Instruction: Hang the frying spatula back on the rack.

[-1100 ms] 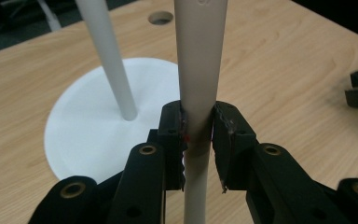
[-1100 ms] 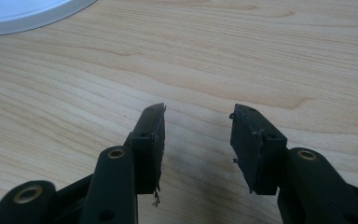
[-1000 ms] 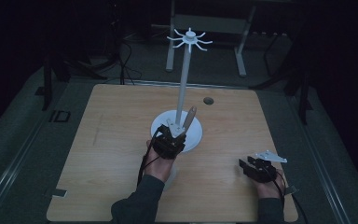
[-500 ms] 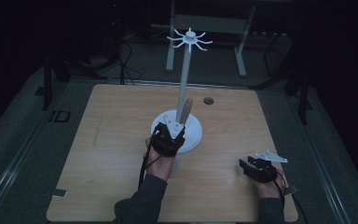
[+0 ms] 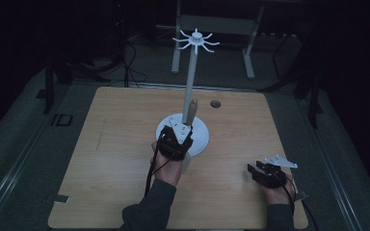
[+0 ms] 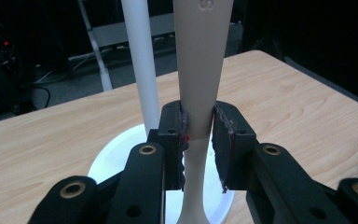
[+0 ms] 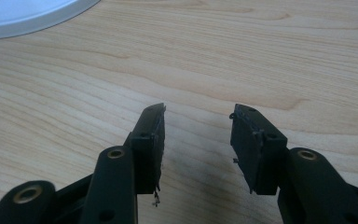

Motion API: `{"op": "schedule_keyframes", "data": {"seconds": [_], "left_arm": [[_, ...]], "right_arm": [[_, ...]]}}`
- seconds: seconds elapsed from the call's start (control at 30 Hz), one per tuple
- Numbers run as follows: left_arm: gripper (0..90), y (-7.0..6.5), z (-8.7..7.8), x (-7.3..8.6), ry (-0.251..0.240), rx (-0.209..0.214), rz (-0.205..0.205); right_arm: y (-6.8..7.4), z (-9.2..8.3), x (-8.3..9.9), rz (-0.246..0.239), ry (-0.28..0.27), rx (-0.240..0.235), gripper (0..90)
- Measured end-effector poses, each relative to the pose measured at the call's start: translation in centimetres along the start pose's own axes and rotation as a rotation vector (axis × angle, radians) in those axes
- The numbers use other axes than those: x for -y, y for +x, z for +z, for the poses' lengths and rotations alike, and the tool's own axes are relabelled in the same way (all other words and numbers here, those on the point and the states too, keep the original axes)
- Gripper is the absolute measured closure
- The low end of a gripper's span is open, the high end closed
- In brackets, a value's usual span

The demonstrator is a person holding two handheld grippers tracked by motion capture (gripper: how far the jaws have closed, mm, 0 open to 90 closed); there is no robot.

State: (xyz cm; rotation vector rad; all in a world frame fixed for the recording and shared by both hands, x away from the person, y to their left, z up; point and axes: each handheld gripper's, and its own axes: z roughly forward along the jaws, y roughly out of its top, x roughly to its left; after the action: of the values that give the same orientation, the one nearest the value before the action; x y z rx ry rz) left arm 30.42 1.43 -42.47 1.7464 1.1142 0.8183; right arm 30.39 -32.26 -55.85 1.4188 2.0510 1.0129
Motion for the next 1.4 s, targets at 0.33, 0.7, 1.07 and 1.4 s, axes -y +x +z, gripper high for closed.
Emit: {"op": "schedule_keyframes", "data": {"seconds": [0.33, 0.7, 1.07, 1.4], "left_arm": [[74.1, 0.3, -0.2, -1.3, -0.023, -0.006, -0.009], [74.3, 0.4, -0.4, -2.0, -0.041, -0.008, 0.001], [74.4, 0.4, -0.6, -3.1, -0.062, -0.018, 0.015], [74.2, 0.7, -1.1, -4.7, -0.098, -0.038, 0.001]], "right_arm": [[0.1, 0.1, 0.0, -0.005, 0.002, -0.001, 54.5], [0.1, 0.1, 0.0, -0.006, 0.004, -0.002, 54.5], [0.1, 0.1, 0.0, -0.007, 0.004, -0.002, 54.5], [0.1, 0.1, 0.0, -0.007, 0.006, -0.002, 54.5]]}}
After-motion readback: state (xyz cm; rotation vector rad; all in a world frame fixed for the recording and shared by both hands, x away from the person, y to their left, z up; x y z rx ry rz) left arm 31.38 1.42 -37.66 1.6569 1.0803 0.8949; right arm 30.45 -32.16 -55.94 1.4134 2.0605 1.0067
